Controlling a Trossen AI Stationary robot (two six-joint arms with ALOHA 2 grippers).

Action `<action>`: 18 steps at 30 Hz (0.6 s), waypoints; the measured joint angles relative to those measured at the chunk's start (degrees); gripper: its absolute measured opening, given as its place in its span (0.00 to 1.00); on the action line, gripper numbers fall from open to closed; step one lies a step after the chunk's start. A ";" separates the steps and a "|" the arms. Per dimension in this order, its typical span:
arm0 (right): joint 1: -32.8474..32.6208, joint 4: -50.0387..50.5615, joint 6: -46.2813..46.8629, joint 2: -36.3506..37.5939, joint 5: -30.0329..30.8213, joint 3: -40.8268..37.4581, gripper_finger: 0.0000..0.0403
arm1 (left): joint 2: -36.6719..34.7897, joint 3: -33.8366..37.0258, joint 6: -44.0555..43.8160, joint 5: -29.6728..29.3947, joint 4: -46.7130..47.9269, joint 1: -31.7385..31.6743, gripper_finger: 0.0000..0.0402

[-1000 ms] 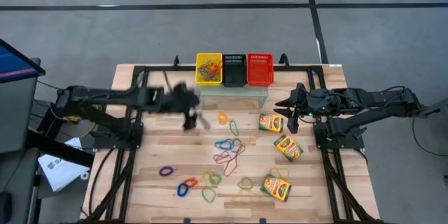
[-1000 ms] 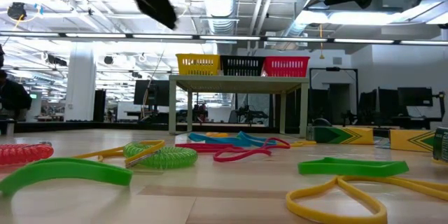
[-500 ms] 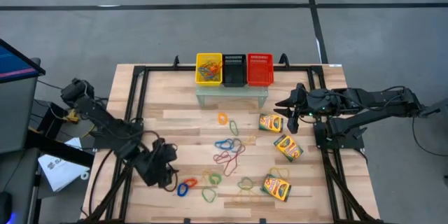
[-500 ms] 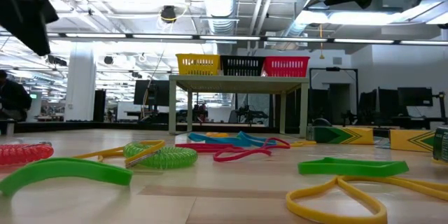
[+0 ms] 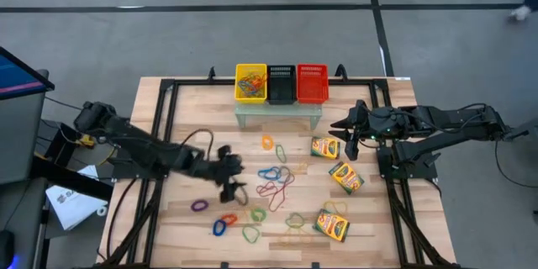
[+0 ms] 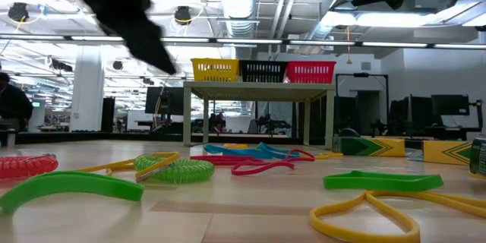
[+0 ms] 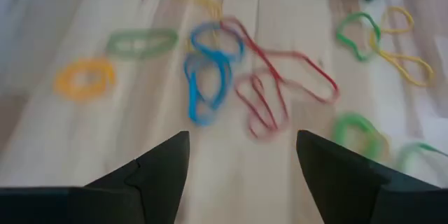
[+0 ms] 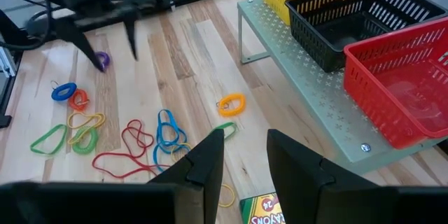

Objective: Pick & Place Office Desk Supplies
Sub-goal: Put the left small blue rubber band into the yellow bin on the shelf

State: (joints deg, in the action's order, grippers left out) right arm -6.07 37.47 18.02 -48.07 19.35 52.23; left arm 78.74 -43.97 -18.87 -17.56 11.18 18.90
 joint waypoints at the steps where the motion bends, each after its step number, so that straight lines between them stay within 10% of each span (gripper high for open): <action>1: 0.00 0.00 0.00 0.02 0.00 0.00 0.27 | 1.22 0.00 3.03 1.33 -2.65 -1.97 0.64; 18: 0.00 -0.11 0.02 0.02 0.00 -0.02 0.27 | 22.04 0.02 11.41 10.44 -20.31 -11.20 0.64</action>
State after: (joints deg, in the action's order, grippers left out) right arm -6.07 37.36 18.04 -48.05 19.35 52.21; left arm 100.78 -43.94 -7.46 -7.11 -9.13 7.70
